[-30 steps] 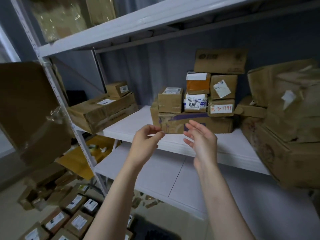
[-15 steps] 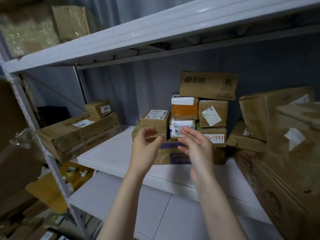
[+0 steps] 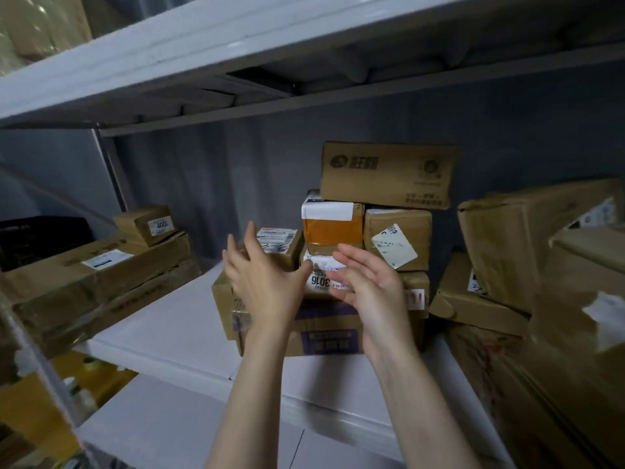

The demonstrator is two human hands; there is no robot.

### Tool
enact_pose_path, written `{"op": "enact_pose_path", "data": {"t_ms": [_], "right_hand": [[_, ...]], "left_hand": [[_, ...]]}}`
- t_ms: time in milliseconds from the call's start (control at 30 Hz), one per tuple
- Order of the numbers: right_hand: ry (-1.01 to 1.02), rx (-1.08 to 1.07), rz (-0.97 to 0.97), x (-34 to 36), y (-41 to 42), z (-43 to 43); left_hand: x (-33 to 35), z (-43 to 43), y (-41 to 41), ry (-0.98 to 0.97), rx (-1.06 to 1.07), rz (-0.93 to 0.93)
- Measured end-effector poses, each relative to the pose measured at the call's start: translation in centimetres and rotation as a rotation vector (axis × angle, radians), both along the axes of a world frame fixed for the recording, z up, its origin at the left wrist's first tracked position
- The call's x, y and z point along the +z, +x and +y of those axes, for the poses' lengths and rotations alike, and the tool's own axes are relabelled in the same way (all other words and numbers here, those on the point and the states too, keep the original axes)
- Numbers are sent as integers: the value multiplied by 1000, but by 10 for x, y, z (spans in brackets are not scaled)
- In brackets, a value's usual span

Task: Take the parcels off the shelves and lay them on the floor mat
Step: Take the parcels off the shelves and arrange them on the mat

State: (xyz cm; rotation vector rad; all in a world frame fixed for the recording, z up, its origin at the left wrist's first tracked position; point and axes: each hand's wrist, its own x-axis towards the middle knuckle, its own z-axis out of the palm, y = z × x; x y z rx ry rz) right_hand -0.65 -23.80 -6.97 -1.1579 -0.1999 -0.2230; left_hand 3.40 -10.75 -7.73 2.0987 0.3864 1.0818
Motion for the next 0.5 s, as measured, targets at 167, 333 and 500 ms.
{"op": "enact_pose_path", "data": {"t_ms": [167, 333, 500], "right_hand": [[27, -16, -4, 1, 3, 5], [29, -18, 24, -5, 1, 16], [34, -37, 58, -14, -1, 21]], "left_hand": [[0, 1, 15, 74, -9, 78], [-8, 9, 18, 38, -4, 126], [-17, 14, 16, 70, 18, 102]]}}
